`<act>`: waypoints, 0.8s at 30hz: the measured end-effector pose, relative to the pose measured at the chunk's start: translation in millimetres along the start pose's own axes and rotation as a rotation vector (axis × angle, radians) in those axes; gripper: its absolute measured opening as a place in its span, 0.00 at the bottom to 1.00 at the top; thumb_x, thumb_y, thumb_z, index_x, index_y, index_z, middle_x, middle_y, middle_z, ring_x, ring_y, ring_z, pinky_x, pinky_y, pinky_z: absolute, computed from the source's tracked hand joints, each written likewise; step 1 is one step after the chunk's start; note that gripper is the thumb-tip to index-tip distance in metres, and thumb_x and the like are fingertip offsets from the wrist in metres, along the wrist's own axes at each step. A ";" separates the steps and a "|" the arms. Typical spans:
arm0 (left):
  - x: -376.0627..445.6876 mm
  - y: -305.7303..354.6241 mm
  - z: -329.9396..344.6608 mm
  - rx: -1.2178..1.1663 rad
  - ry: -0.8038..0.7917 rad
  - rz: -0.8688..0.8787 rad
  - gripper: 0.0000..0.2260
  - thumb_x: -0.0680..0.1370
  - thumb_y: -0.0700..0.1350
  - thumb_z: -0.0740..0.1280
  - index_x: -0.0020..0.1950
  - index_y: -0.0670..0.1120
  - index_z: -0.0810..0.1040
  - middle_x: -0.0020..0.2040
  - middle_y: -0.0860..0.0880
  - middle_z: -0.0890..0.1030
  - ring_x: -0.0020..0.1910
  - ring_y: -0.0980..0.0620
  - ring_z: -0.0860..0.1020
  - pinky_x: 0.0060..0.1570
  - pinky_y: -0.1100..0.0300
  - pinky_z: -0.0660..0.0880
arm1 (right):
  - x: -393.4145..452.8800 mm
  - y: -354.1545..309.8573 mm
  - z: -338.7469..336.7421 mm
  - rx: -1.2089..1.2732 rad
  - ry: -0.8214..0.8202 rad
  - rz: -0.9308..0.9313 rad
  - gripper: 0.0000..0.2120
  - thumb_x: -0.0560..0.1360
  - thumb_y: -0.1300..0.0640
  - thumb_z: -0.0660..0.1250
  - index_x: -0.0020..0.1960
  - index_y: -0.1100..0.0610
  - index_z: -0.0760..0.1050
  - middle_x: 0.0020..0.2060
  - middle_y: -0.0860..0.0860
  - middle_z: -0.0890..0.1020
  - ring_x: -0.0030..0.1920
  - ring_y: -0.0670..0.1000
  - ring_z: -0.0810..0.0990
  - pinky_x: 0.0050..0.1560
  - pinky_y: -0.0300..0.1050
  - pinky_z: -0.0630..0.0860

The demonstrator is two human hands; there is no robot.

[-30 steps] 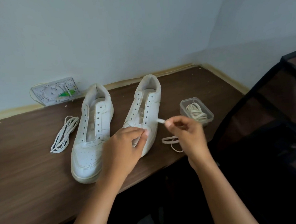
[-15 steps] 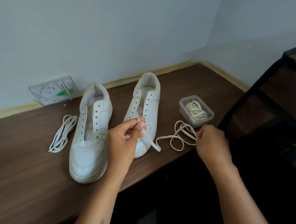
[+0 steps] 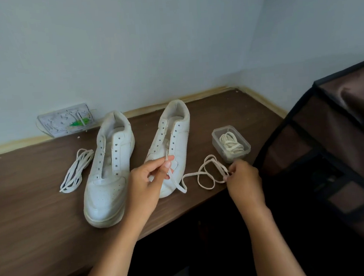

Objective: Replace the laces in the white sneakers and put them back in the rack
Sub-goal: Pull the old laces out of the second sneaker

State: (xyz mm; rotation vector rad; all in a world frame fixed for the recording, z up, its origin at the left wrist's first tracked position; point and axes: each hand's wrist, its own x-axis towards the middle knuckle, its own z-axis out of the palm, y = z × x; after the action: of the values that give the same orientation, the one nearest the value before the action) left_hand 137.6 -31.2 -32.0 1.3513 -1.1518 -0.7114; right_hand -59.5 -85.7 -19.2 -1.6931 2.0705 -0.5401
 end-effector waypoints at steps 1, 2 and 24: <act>-4.5 2.0 -2.1 0.004 -0.009 0.009 0.08 0.78 0.41 0.68 0.54 0.50 0.84 0.42 0.61 0.84 0.37 0.60 0.80 0.43 0.72 0.72 | -7.8 -2.7 -4.6 0.035 0.023 -0.044 0.01 0.78 0.62 0.66 0.49 0.58 0.77 0.46 0.53 0.81 0.47 0.55 0.81 0.44 0.44 0.75; -7.7 6.5 -5.0 0.007 -0.011 0.022 0.08 0.78 0.41 0.68 0.53 0.51 0.84 0.42 0.62 0.84 0.37 0.61 0.80 0.42 0.72 0.72 | -16.6 -6.4 -11.5 0.057 0.043 -0.108 0.03 0.77 0.63 0.66 0.47 0.57 0.77 0.44 0.52 0.81 0.46 0.53 0.81 0.43 0.43 0.74; -63.3 254.5 -33.5 0.031 -0.089 0.393 0.08 0.77 0.39 0.69 0.47 0.50 0.86 0.44 0.57 0.86 0.43 0.60 0.83 0.47 0.65 0.78 | -163.5 -97.2 -183.8 0.962 -0.279 -0.742 0.21 0.76 0.47 0.66 0.67 0.51 0.68 0.46 0.53 0.82 0.48 0.49 0.82 0.50 0.47 0.78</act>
State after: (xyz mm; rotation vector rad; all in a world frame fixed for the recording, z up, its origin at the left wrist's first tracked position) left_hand 92.0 77.1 204.9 1.0804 -1.4522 -0.4719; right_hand -49.6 63.6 198.9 -1.6768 0.6820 -1.1858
